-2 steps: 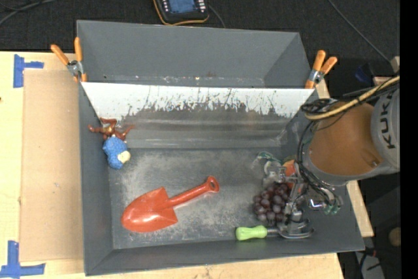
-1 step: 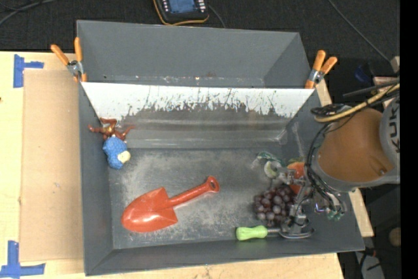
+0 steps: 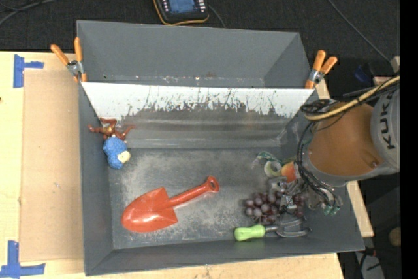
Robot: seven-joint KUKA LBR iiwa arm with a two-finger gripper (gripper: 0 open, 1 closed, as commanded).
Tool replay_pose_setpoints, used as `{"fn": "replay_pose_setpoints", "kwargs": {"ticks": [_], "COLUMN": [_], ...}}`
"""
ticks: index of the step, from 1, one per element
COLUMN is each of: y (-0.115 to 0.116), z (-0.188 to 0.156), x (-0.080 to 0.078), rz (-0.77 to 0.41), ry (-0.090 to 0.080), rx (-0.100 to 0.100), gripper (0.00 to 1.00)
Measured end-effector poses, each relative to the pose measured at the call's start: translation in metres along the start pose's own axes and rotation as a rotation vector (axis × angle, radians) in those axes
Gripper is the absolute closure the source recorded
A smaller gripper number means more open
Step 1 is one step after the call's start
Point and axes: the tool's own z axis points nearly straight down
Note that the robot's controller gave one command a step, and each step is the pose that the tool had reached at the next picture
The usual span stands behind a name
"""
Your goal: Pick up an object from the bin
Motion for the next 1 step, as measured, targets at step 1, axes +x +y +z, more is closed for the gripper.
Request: {"fn": "replay_pose_setpoints", "kwargs": {"ticks": [1], "y": [0.0], "z": [0.0], "x": [0.0], "rz": [0.0], "ry": [0.0], "rx": [0.0], "gripper": [1.0]}}
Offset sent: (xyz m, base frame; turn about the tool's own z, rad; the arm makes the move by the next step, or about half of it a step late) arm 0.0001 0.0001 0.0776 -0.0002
